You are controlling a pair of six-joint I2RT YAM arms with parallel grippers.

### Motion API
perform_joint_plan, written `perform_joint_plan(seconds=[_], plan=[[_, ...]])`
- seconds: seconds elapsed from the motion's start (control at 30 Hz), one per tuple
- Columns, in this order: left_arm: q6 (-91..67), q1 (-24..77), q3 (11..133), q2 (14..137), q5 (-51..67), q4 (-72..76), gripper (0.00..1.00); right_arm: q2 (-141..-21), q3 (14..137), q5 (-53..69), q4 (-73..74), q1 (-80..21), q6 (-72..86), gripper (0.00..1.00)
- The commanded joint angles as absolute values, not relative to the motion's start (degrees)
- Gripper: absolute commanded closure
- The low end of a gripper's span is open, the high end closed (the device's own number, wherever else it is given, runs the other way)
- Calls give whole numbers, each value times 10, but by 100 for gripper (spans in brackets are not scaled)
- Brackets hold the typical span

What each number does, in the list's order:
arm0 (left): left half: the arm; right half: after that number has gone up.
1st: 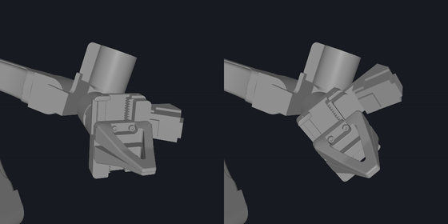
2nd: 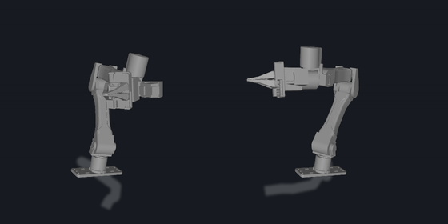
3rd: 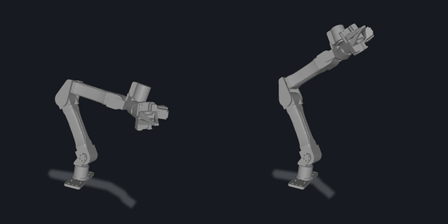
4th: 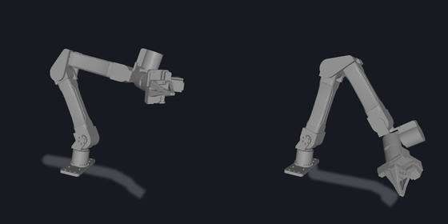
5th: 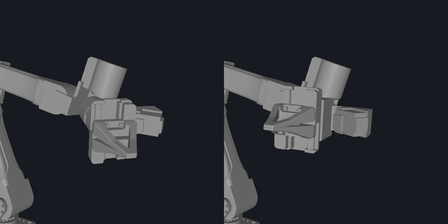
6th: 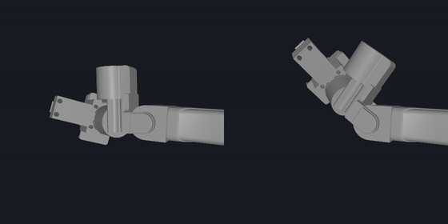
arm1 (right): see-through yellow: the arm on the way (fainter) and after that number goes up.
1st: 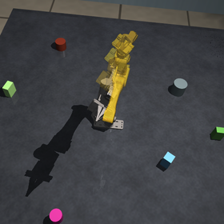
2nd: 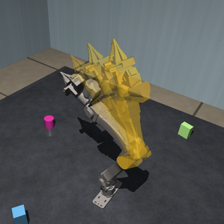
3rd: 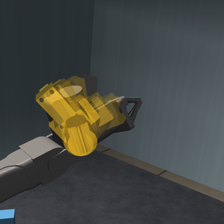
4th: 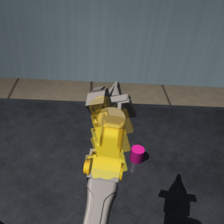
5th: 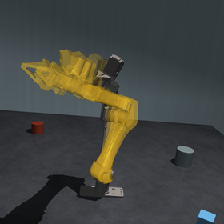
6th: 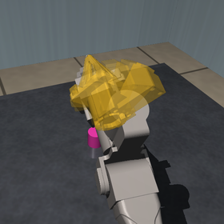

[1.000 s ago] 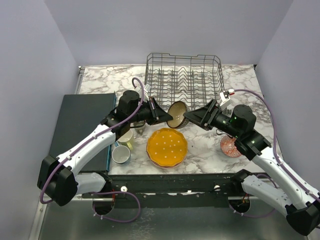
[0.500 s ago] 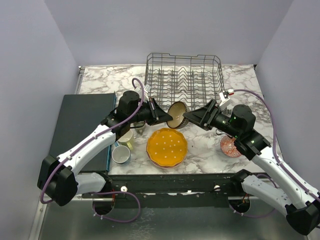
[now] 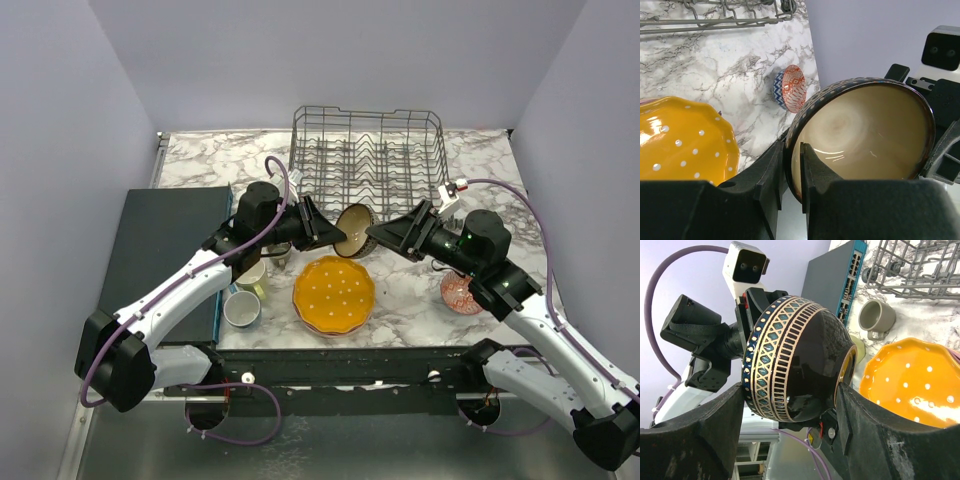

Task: Load the mixed dishes into the dish rack
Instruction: Turn the bowl upside down on the dish rack.

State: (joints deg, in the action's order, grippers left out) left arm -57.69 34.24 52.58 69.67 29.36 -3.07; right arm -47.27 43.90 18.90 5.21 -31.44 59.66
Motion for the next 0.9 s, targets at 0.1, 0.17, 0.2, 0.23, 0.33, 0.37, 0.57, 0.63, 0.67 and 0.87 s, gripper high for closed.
perform_joint_plan(seconds=[0.1, 0.17, 0.2, 0.23, 0.33, 0.37, 0.57, 0.63, 0.67, 0.87], plan=[[-570, 344, 526, 700, 310, 1, 69, -468, 464, 161, 53, -315, 579, 67], [-567, 343, 529, 698, 308, -5, 63, -470, 472, 153, 64, -316, 572, 67], [-564, 343, 530, 697, 306, -14, 60, -471, 476, 147, 71, -315, 568, 67], [-561, 343, 532, 696, 303, -19, 58, -472, 478, 143, 74, -315, 564, 67], [-554, 341, 535, 694, 298, -30, 54, -474, 485, 128, 85, -315, 557, 67], [-552, 341, 535, 692, 296, -32, 53, -475, 487, 126, 87, -315, 554, 67], [-529, 335, 539, 686, 269, -69, 48, -482, 514, 92, 118, -315, 528, 68], [-518, 332, 546, 682, 258, -90, 48, -490, 528, 81, 130, -316, 516, 68], [-511, 330, 549, 680, 251, -98, 48, -495, 535, 75, 137, -315, 508, 68], [-475, 323, 573, 668, 219, -156, 47, -538, 585, 44, 179, -315, 457, 69]])
